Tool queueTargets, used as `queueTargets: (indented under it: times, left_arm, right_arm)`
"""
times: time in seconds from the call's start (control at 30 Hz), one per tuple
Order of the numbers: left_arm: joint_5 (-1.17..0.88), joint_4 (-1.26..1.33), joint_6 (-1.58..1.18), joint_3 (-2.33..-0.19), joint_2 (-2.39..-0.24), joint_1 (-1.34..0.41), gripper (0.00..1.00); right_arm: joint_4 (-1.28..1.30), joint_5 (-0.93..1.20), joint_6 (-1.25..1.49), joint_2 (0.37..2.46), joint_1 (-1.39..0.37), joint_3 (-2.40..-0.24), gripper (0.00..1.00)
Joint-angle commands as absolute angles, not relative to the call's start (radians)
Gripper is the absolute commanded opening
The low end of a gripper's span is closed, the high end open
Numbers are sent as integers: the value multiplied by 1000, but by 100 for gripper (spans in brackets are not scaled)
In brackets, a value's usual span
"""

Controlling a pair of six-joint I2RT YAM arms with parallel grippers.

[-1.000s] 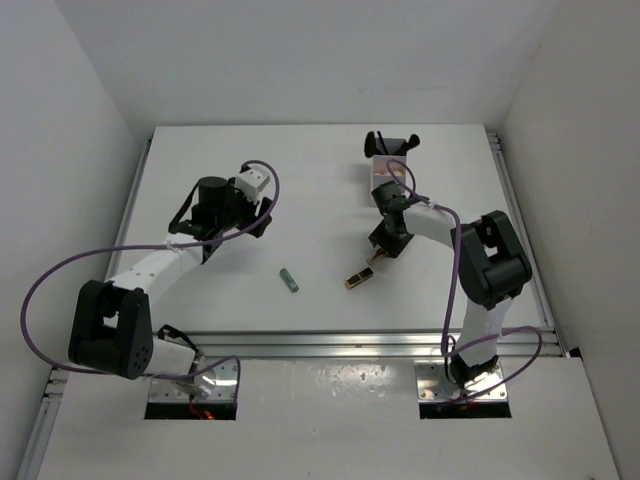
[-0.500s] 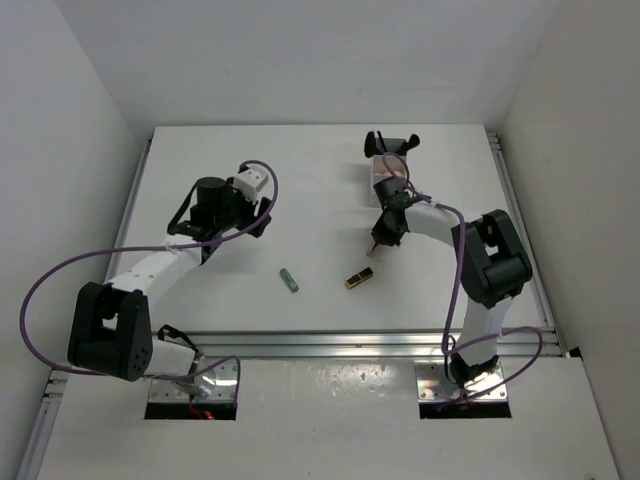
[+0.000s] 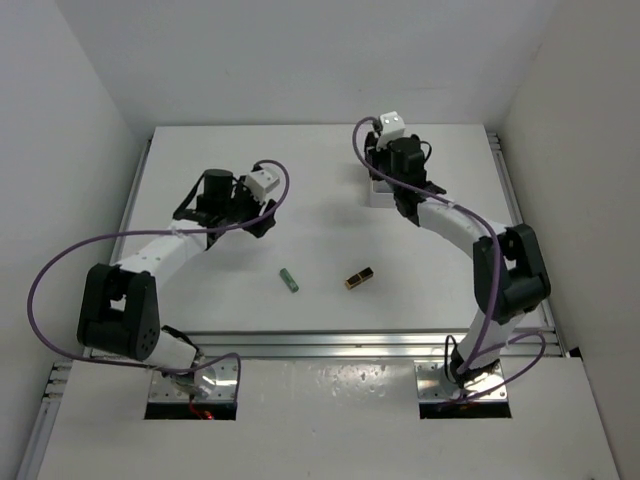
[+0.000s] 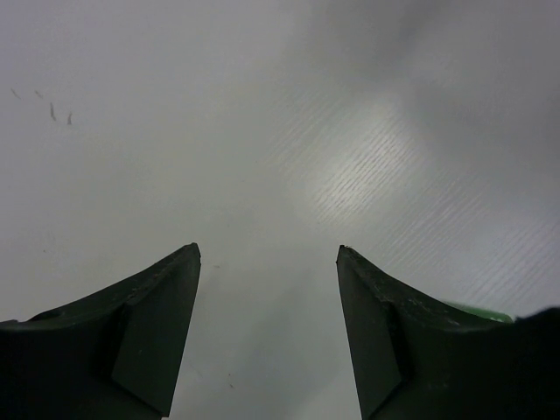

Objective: Organize the makeup

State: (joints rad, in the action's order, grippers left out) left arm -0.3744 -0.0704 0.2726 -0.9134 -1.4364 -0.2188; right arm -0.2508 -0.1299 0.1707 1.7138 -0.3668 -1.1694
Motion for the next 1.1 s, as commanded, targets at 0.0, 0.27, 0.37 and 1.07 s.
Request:
queueTargets:
  times: [0.0, 0.27, 0.37, 1.07]
  left_arm:
    - [-449, -141, 367, -1008, -1474, -207, 69]
    - [-480, -175, 367, -1039, -1516, -207, 69]
    - [-480, -184, 358, -1039, -1525, -207, 69]
    - [-501, -202, 393, -1057, -1543, -207, 68]
  right_arm:
    - [-630, -33, -100, 1811, -328, -1135, 0]
    - [-882, 18, -77, 1937, -275, -1100, 0]
    - [-932, 28, -17, 1937, -253, -1051, 0]
    - [-1061, 25, 94, 2022, -242, -930, 8]
